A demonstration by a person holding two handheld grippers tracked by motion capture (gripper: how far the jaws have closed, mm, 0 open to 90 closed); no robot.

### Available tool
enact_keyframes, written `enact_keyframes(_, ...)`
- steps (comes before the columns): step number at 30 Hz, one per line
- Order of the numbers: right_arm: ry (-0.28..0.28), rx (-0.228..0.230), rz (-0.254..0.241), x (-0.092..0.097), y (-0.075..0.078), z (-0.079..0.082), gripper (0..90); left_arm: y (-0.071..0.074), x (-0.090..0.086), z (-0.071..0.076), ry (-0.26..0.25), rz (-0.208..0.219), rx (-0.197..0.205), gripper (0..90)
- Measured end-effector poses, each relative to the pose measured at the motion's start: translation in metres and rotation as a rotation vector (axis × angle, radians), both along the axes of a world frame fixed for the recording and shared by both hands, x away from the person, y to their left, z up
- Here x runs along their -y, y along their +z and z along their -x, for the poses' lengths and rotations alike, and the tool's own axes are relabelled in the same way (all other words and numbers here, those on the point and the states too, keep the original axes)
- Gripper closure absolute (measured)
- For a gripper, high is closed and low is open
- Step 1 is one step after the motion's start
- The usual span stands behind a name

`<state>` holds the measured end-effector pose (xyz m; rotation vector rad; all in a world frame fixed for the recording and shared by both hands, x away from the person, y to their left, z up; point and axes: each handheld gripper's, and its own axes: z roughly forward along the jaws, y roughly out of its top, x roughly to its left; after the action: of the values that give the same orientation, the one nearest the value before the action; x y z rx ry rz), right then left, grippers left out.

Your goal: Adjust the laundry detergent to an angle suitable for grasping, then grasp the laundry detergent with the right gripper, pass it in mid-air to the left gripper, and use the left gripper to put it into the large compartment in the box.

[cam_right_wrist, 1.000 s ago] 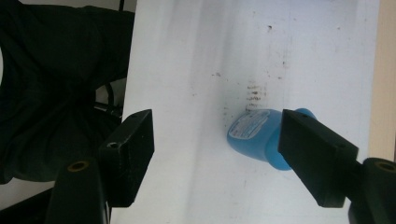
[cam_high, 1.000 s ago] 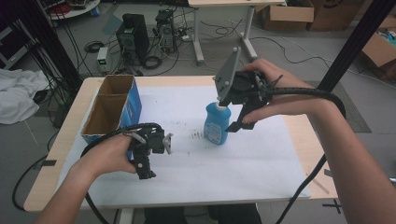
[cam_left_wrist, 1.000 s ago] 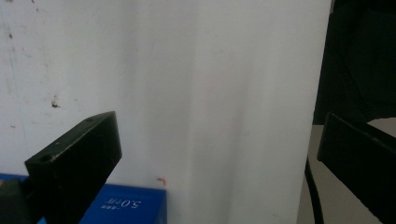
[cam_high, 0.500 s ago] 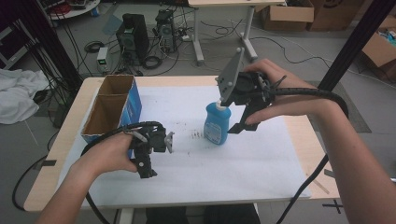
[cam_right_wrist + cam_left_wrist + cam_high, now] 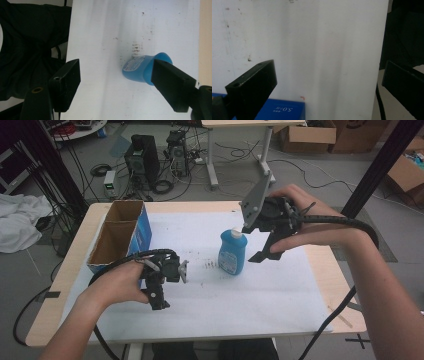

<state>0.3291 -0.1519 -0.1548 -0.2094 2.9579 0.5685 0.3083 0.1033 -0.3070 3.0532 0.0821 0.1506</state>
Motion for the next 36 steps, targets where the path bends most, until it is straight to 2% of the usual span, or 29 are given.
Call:
enact_keyframes(5,-0.015,0.0,-0.018,0.007,0.001,-0.004,23.7,0.002,0.001,-0.001,0.002,-0.009,0.006,0.3)
enact_keyframes(16,-0.081,-0.018,-0.113,0.032,-0.006,-0.021,22.3,0.003,0.005,-0.004,0.0,0.0,0.006,0.3)
enact_keyframes(19,-0.112,-0.031,-0.166,0.045,-0.016,-0.032,20.6,0.002,0.004,-0.004,0.004,-0.001,0.011,0.3)
enact_keyframes(20,-0.112,-0.031,-0.166,0.045,-0.016,-0.032,20.6,0.002,0.004,-0.004,0.004,-0.001,0.011,0.3)
enact_keyframes(26,-0.171,-0.043,-0.237,0.064,-0.036,-0.046,19.9,0.004,0.001,-0.004,0.016,-0.001,0.006,0.3)
enact_keyframes(32,-0.188,-0.063,-0.288,0.074,-0.051,-0.055,19.9,0.005,0.0,-0.005,0.02,0.004,0.002,0.3)
enact_keyframes(33,-0.192,-0.071,-0.313,0.077,-0.06,-0.059,19.9,0.005,0.0,-0.005,0.021,0.006,0.0,0.3)
enact_keyframes(36,-0.203,-0.079,-0.347,0.081,-0.071,-0.063,19.9,0.004,0.0,-0.005,0.025,0.006,-0.003,0.3)
